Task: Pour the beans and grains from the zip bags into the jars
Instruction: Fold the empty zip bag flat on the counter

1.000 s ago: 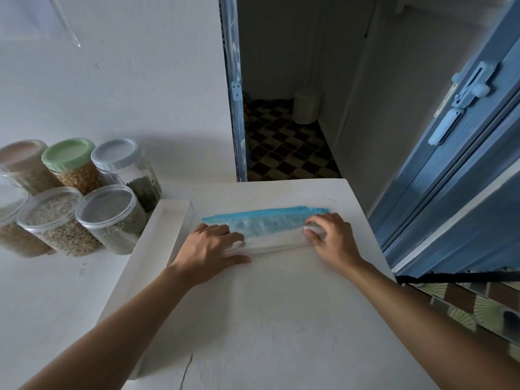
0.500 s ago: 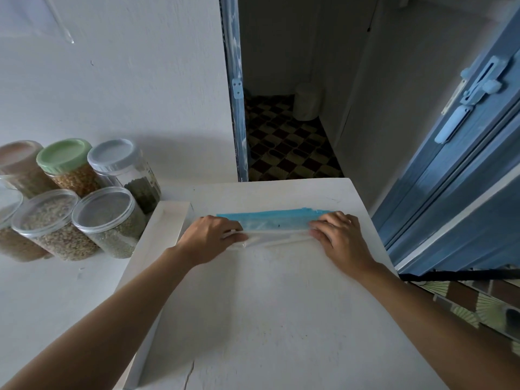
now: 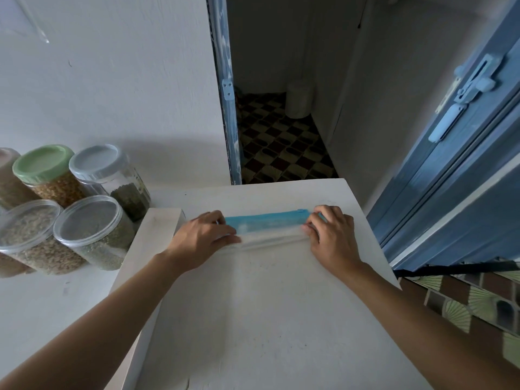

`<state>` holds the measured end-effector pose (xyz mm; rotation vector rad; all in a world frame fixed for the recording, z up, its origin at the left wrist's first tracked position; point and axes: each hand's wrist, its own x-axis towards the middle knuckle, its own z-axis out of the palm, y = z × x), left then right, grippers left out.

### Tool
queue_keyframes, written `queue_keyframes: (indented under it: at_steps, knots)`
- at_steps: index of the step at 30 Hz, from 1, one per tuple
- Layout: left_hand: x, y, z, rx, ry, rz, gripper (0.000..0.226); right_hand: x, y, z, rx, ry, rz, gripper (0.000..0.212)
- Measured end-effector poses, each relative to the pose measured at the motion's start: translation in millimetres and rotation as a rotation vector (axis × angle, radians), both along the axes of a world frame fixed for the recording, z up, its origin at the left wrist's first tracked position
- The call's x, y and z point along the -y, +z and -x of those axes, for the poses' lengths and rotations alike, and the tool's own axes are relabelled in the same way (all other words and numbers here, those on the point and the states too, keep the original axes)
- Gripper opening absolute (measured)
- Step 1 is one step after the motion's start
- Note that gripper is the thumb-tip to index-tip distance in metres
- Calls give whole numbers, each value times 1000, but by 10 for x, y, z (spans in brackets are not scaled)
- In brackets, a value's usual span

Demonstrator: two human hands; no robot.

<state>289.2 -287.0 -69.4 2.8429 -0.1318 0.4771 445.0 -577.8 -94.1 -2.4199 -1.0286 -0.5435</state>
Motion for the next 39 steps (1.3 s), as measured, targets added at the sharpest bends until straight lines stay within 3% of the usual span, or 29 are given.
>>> queue_keyframes:
  at_steps: [3, 6, 10, 11, 15, 20, 25, 33, 36, 39]
  knots:
    - [-37, -2, 65, -67, -59, -20, 67, 22, 19, 36, 33, 57, 12, 16]
    - [-50, 15, 104, -71, -92, -33, 67, 46, 46, 68, 21, 114, 13, 2]
    - [-44, 45, 63, -115, -66, 17, 70, 59, 83, 81, -74, 185, 94, 50]
    - [-38, 44, 56, -107, -54, 28, 69, 68, 99, 83, -81, 194, 127, 52]
    - [36, 69, 84, -115, 24, 34, 65, 89, 140, 41, -21, 238, 139, 19]
    - [79, 27, 154, -2, 16, -68, 40, -15, 121, -38, -32, 263, 105, 6]
    - [105, 81, 156, 67, 32, -132, 49, -139, 117, -128, -135, 205, 93, 8]
    - [9, 168, -32, -119, -31, -172, 54, -168, 30, -121, -97, 121, 84, 17]
    - [-26, 206, -129, -214, -3, -139, 43, -142, -42, -147, -36, 104, 50, 27]
    - [-44, 252, -222, -273, 60, -15, 30, -145, -54, -182, -80, 133, -4, 25]
